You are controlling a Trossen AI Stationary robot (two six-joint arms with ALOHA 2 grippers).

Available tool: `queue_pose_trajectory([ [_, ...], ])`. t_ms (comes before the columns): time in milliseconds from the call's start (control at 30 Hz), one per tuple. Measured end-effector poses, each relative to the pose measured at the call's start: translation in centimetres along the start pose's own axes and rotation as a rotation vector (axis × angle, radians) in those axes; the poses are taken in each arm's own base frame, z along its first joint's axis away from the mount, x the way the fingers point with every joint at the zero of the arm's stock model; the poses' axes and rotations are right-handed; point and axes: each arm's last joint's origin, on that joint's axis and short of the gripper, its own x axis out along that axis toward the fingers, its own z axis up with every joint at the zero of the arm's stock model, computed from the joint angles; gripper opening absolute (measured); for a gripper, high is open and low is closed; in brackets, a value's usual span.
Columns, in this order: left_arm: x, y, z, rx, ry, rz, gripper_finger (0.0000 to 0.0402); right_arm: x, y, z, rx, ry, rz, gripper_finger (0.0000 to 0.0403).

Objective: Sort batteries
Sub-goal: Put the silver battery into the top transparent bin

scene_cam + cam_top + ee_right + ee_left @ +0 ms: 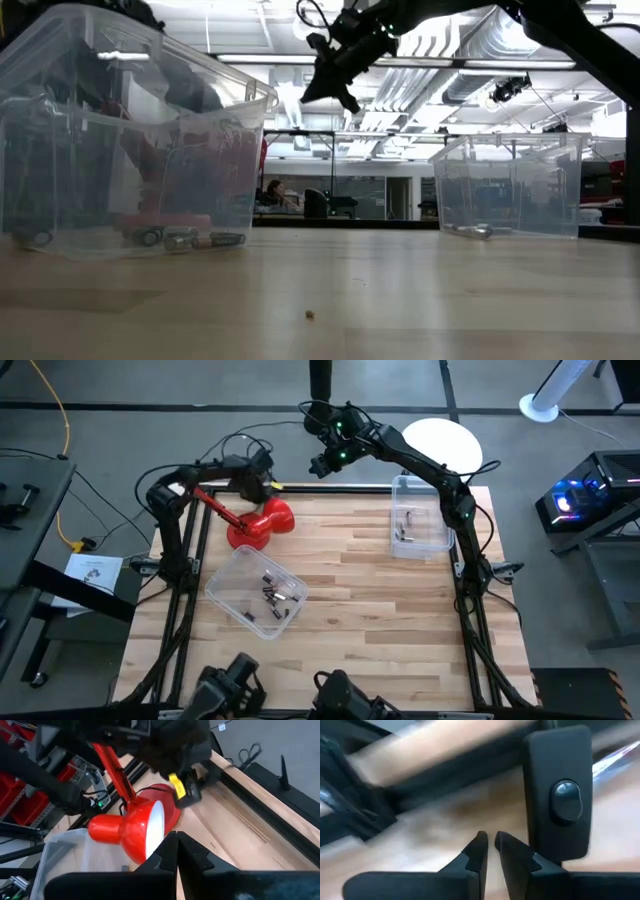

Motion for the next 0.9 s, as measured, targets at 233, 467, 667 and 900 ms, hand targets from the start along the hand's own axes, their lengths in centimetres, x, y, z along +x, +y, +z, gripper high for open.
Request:
queue_pose_trajectory([
  [233,-1.4,-3.3,-0.3,0.097,-0.058,-0.03,0.0023,0.3,0.5,-0.2,-0.006,0.003,-0.006,0.0],
  [467,-6.1,-1.7,0.4,0.077,-0.215,-0.011,0.001,0.4,0.7,-0.3,-0.011,0.007,-0.003,0.0],
  [667,-11.6,0.9,-0.3,-0.013,-0.372,-0.008,0.0009,-0.1,-0.3,-2.2,-0.025,0.206,-0.059,0.0],
  [900,-18.2,2.3,-2.5,-0.044,-0.597,-0.081,0.0009,0.8,3.0,-11.8,-0.193,0.842,-0.075,0.0],
])
